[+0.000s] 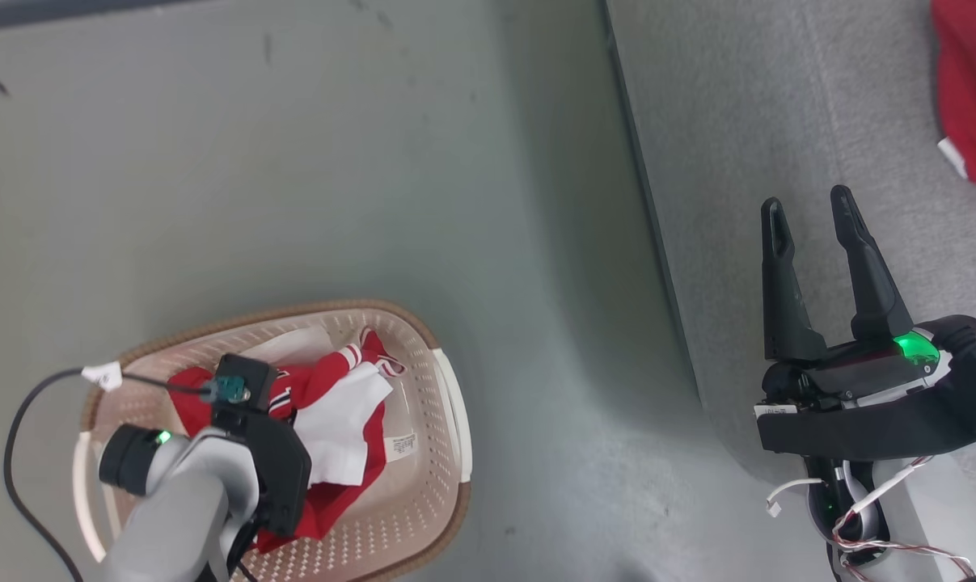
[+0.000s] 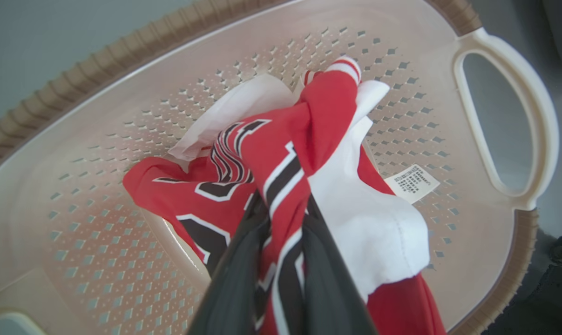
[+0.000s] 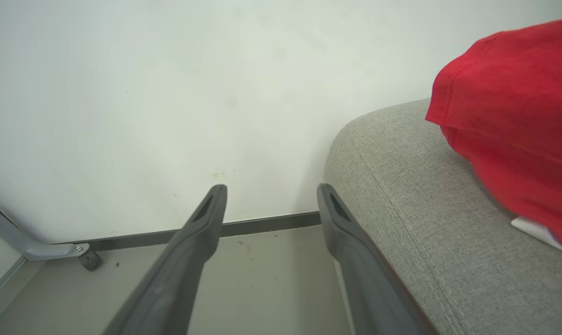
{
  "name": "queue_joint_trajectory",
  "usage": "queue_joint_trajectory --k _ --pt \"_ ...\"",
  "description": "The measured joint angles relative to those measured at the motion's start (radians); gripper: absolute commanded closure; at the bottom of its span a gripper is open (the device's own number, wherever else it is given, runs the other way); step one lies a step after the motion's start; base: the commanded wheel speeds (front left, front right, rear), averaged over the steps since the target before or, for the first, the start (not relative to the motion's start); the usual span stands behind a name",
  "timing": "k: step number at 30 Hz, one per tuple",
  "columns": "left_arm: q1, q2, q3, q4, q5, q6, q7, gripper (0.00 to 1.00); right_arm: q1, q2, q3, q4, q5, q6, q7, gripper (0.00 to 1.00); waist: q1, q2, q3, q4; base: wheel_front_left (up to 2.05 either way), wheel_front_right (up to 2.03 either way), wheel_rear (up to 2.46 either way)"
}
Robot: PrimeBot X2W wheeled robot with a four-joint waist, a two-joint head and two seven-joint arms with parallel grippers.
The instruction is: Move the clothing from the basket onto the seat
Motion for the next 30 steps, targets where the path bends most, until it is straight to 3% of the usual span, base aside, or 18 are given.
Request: queue_joint_trajectory --k 18,30 --pt "0.159 -0.030 0.025 -0.084 -0.081 -0.014 -0.225 1.00 0.049 -0.028 -0.020 0.086 0.014 0.044 0.000 0.00 -0.0001 0.0000 -0.253 0.059 0.00 0.00 0.00" --pt "0.265 -0.003 0.009 -0.268 -0.146 -0.014 -0.323 1.00 0.130 -0.044 -0.005 0.111 0.036 0.054 0.000 0.00 0.0000 0.0000 -0.430 0.105 0.00 0.00 0.00"
